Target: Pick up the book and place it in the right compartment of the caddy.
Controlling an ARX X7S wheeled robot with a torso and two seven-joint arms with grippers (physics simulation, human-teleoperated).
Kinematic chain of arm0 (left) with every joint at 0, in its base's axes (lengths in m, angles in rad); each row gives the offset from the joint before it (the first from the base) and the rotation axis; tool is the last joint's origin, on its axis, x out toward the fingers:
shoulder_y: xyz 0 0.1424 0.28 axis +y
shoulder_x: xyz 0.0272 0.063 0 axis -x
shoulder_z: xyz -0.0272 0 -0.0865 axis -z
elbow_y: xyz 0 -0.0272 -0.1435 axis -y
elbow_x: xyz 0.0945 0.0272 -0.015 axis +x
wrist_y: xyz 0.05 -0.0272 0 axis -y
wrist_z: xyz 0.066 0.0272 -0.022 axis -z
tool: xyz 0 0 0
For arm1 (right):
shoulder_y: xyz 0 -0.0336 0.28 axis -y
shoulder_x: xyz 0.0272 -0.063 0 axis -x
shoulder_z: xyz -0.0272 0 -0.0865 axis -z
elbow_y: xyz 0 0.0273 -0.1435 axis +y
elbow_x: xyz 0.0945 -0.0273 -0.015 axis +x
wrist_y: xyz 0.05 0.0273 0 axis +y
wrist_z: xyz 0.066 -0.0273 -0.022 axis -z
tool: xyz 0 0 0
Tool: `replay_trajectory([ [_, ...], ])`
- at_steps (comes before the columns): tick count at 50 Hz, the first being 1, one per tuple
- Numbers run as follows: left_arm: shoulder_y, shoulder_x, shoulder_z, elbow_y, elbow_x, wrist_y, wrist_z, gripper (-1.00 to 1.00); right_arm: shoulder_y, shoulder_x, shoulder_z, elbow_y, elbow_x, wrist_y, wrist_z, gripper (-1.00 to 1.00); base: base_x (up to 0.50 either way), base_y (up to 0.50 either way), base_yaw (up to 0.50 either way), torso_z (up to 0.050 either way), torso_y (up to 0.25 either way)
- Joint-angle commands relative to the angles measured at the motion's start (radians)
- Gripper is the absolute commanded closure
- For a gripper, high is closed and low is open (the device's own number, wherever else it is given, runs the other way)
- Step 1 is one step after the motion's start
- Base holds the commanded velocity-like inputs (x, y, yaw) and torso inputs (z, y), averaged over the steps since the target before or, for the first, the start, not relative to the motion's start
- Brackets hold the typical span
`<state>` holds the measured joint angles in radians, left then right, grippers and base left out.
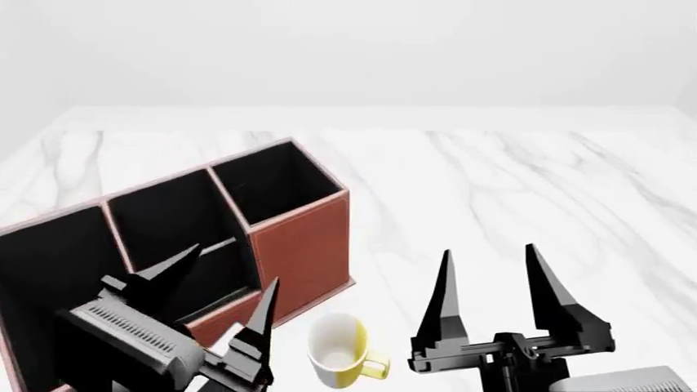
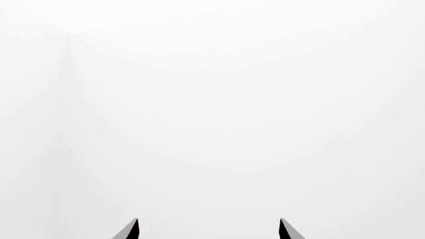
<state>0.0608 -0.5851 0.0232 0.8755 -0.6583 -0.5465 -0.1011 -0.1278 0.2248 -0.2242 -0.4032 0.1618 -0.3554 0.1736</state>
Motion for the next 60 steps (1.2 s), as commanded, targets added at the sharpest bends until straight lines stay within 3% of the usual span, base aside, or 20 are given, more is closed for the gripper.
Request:
replay_trajectory([
  [1, -0.135, -0.061, -0.122, 0.062, -0.329, -0.239, -0.108, -1.00, -0.001, -0.010, 0.011, -0.001, -0.015, 0.000, -0.014, -1.00, 0.00, 0.00, 0.00, 0.000, 0.000],
  [3, -0.155, -0.060, -0.128, 0.051, -0.371, -0.258, -0.136, -1.00, -0.002, -0.009, 0.009, -0.001, -0.016, 0.000, -0.013, -1.00, 0.00, 0.00, 0.00, 0.000, 0.000],
  [4, -0.205, -0.051, -0.143, -0.019, -0.521, -0.302, -0.215, -1.00, -0.002, -0.008, 0.006, -0.001, -0.017, 0.000, -0.014, -1.00, 0.00, 0.00, 0.00, 0.000, 0.000],
  [6, -0.250, -0.048, -0.141, -0.069, -0.617, -0.331, -0.269, -1.00, -0.002, -0.007, 0.004, 0.000, -0.016, 0.001, -0.013, -1.00, 0.00, 0.00, 0.00, 0.000, 0.000],
  [8, -0.282, -0.043, -0.137, -0.097, -0.648, -0.343, -0.303, -1.00, -0.003, -0.006, 0.001, 0.000, -0.018, 0.000, -0.013, -1.00, 0.00, 0.00, 0.00, 0.000, 0.000],
  [26, -0.357, -0.006, -0.074, -0.321, -0.748, -0.403, -0.351, -1.00, -0.003, 0.005, -0.010, -0.007, -0.017, 0.010, -0.003, -1.00, 0.00, 0.00, 0.00, 0.000, 0.000],
  [60, -0.353, -0.049, -0.023, -0.359, -0.783, -0.464, -0.391, -1.00, -0.005, 0.021, -0.036, 0.011, -0.012, 0.003, 0.006, -1.00, 0.00, 0.00, 0.00, 0.000, 0.000],
])
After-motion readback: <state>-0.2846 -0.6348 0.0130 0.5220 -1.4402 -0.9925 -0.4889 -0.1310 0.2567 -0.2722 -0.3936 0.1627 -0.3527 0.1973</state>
